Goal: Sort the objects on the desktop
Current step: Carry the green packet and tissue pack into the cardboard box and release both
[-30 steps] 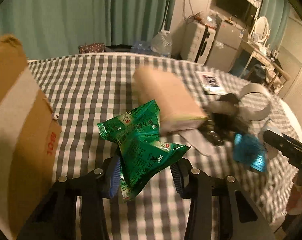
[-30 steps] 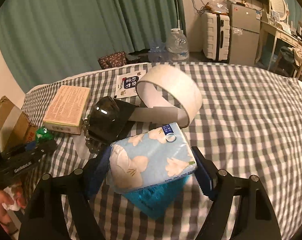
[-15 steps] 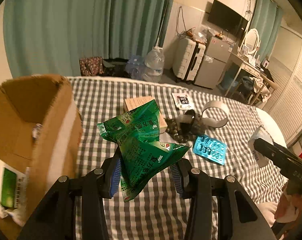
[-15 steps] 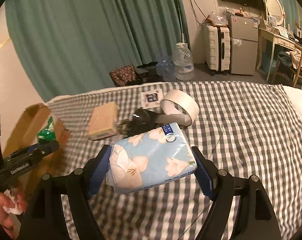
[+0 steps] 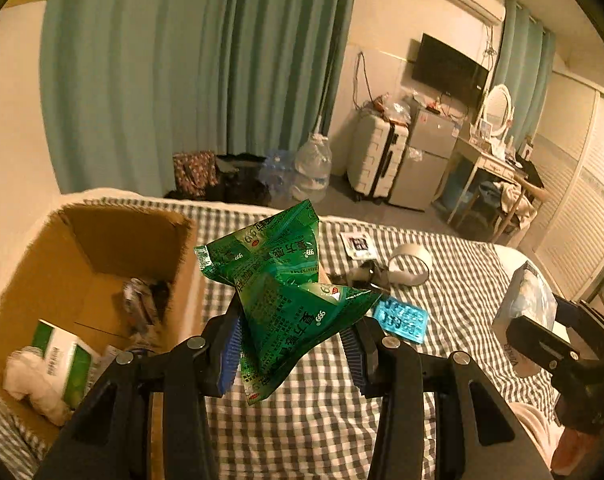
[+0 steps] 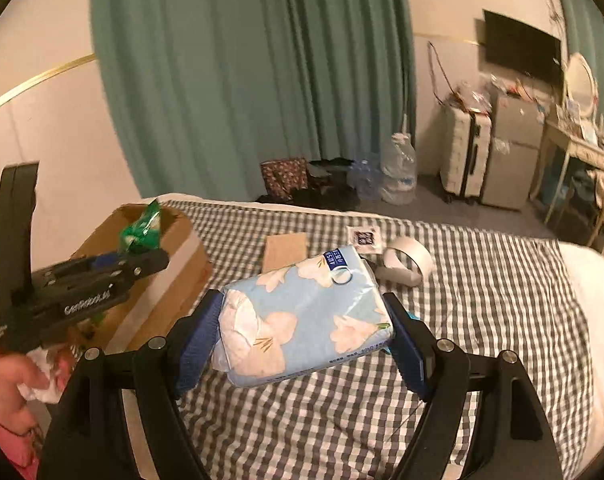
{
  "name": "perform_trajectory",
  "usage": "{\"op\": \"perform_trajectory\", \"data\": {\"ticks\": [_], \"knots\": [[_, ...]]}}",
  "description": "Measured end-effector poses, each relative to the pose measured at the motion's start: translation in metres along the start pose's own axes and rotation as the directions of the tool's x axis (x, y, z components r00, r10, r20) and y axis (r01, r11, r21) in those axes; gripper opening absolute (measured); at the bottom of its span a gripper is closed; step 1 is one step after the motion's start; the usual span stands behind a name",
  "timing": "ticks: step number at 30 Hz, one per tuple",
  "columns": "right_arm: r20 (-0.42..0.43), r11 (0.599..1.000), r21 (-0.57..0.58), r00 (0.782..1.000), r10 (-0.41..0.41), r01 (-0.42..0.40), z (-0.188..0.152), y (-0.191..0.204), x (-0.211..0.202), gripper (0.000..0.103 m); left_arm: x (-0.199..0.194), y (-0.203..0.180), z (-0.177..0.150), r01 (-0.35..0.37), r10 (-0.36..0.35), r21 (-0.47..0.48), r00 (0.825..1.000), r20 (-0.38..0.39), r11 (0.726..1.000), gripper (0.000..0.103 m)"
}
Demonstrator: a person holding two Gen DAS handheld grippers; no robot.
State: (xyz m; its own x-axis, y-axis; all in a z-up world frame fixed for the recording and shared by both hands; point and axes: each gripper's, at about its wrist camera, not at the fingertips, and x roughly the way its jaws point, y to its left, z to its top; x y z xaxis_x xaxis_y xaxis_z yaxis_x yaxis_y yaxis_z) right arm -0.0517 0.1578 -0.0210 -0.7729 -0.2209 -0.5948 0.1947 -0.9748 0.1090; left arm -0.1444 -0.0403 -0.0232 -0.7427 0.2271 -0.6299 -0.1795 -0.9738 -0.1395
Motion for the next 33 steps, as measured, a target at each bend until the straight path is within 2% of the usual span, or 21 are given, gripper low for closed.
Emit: {"op": "perform_trajectory", "data": {"ticks": [5, 10, 17, 20, 24, 32, 33], "knots": [[0.011, 0.999, -0.045, 1.0, 0.029, -0.029, 0.012, 0.036, -0.007, 0.078, -0.027, 0.027, 0.007, -0.026, 0.027, -0.02, 0.999, 0.038, 0.999, 0.045], [0.015, 0.991, -0.081, 0.994, 0.104, -0.102, 0.024, 0.077, -0.005, 0.078, -0.048, 0.072, 0.006, -0.076, 0.08, -0.069, 0.995, 0.055, 0.995, 0.045], [-0.03, 0.967, -0.151, 0.979, 0.201, -0.203, 0.029, 0.14, 0.019, 0.078, -0.05, 0.141, -0.015, -0.119, 0.118, -0.097, 0.993, -0.02, 0.988, 0.045], [-0.063, 0.951, -0.168, 0.966, 0.251, -0.258, 0.032, 0.169, 0.038, 0.078, -0.045, 0.168, -0.026, -0.158, 0.152, -0.118, 0.987, -0.054, 0.98, 0.045], [-0.106, 0.932, -0.177, 0.947, 0.302, -0.317, 0.037, 0.194, 0.068, 0.078, -0.032, 0.195, -0.038, -0.171, 0.157, -0.167, 0.983, -0.093, 0.971, 0.045], [-0.172, 0.917, -0.172, 0.927, 0.333, -0.361, 0.041, 0.233, 0.123, 0.078, -0.012, 0.213, -0.058, -0.198, 0.169, -0.177, 0.972, -0.164, 0.964, 0.046], [-0.169, 0.915, -0.165, 0.925, 0.341, -0.367, 0.043, 0.233, 0.127, 0.08, -0.011, 0.212, -0.06, -0.195, 0.166, -0.174, 0.972, -0.167, 0.965, 0.049]]}}
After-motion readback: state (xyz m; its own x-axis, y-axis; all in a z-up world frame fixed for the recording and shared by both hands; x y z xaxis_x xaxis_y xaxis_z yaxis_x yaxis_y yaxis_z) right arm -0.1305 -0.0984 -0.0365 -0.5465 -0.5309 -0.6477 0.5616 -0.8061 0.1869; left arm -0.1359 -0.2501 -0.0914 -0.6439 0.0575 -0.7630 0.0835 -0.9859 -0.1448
